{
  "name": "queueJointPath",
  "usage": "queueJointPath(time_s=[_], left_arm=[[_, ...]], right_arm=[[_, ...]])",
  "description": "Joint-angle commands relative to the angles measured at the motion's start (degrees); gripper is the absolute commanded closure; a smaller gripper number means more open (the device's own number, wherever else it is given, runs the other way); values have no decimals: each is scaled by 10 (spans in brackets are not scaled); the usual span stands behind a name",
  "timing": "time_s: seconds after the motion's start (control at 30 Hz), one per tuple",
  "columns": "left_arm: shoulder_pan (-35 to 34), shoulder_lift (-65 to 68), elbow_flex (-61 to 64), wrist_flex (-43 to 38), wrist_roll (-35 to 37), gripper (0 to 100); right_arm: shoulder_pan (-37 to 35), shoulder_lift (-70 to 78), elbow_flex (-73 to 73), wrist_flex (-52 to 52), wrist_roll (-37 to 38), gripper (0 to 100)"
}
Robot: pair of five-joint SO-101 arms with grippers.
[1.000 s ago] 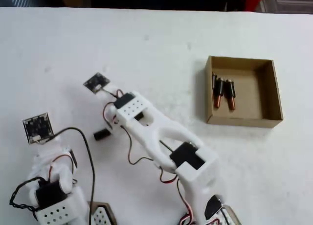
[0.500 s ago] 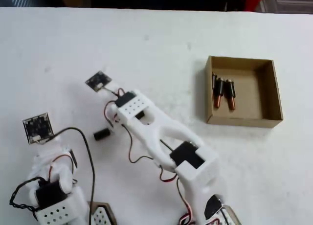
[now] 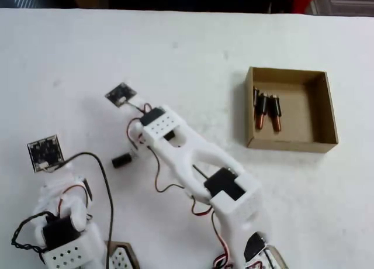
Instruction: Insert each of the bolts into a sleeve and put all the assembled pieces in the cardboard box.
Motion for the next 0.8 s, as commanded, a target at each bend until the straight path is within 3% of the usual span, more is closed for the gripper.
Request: queueJointPath(time_s=[0.0, 0.23, 0.57, 0.77], left_arm=[[-3, -5, -26, -14, -3, 973], [-2, -5, -17, -22, -3, 973], [51, -5, -11, -12, -3, 974], [53, -5, 0, -17, -3, 973]], right_arm=[[25, -72, -12, 22, 1, 981], [26, -188, -11, 82, 1, 981], [29, -390, -10, 186, 4, 981], [60, -521, -8, 246, 5, 981]])
